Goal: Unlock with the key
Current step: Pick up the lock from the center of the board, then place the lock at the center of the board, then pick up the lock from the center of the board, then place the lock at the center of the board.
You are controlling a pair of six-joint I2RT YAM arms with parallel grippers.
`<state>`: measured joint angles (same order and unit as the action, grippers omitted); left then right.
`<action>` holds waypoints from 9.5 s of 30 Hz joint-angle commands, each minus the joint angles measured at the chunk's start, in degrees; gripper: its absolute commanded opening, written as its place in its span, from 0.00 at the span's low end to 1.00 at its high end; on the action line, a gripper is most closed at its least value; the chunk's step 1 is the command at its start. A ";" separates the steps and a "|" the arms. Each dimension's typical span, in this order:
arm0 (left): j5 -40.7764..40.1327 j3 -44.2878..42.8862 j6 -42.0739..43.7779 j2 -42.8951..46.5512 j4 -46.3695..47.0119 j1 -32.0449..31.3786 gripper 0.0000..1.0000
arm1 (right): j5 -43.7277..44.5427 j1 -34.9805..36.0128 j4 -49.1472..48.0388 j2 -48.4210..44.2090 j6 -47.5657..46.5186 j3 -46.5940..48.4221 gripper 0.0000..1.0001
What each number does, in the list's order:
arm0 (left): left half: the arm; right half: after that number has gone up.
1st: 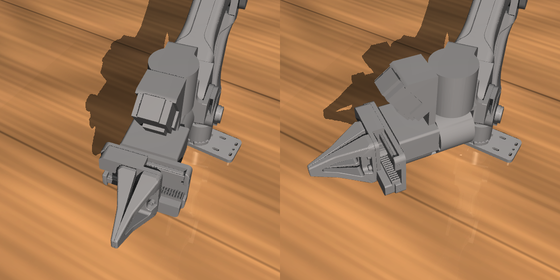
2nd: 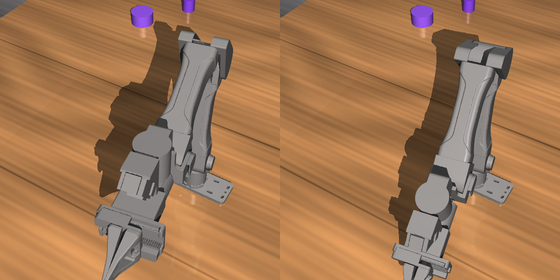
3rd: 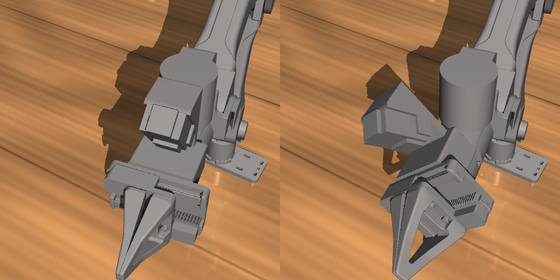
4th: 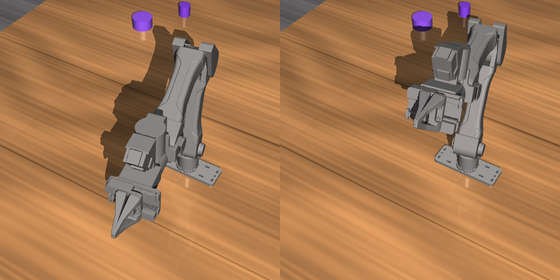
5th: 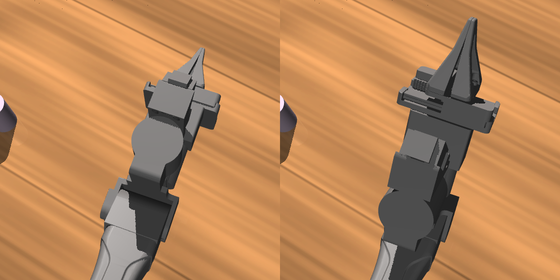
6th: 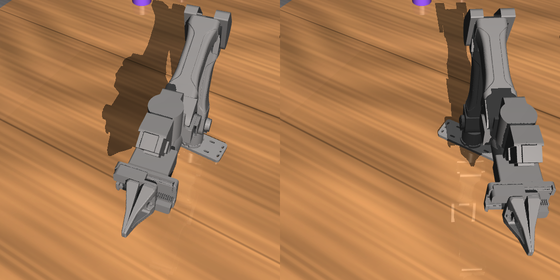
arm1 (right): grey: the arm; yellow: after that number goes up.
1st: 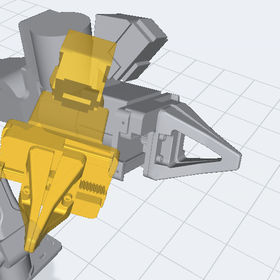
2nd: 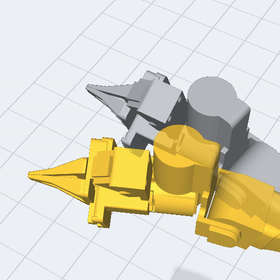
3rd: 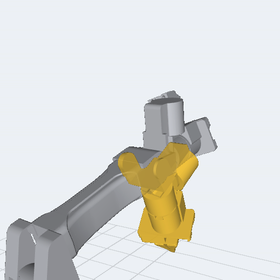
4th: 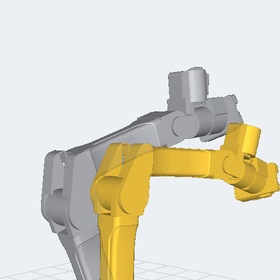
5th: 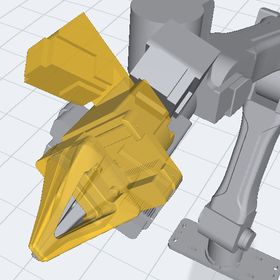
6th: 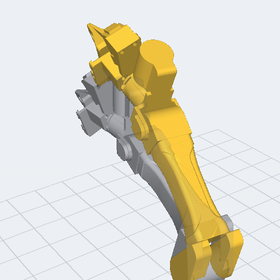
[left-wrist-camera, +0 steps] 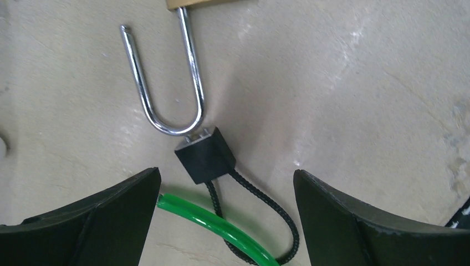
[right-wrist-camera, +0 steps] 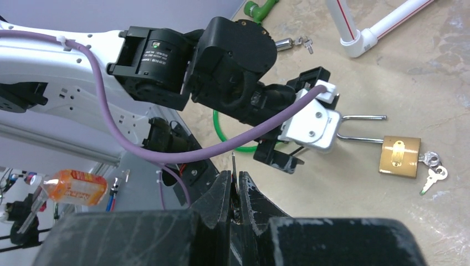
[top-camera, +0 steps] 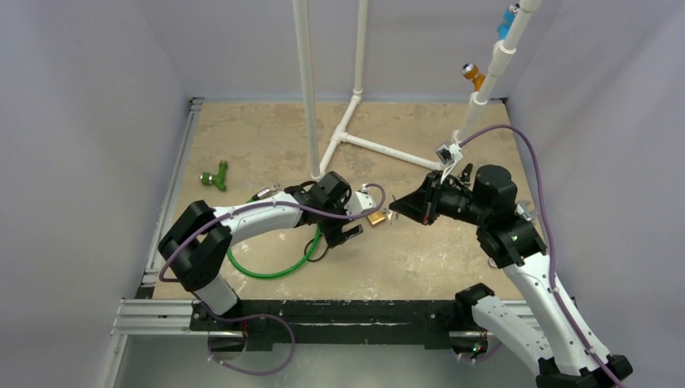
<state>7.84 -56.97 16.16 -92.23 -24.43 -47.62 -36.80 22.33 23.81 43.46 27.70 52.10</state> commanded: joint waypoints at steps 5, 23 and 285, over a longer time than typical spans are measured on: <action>-2.66 -7.01 -2.04 -5.84 -1.39 1.56 0.91 | -1.77 -1.59 -2.83 -0.91 1.38 -0.25 0.00; -0.70 -15.69 -4.47 -15.49 -12.64 1.56 0.46 | -6.70 -6.32 -0.14 0.36 -0.86 3.14 0.00; 3.95 62.46 103.88 30.08 82.79 2.68 0.00 | -26.22 -0.85 -43.23 23.17 26.00 -7.59 0.00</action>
<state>12.71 -1.15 117.51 -60.90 58.81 -45.12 -63.59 21.67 -20.45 67.18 56.36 42.61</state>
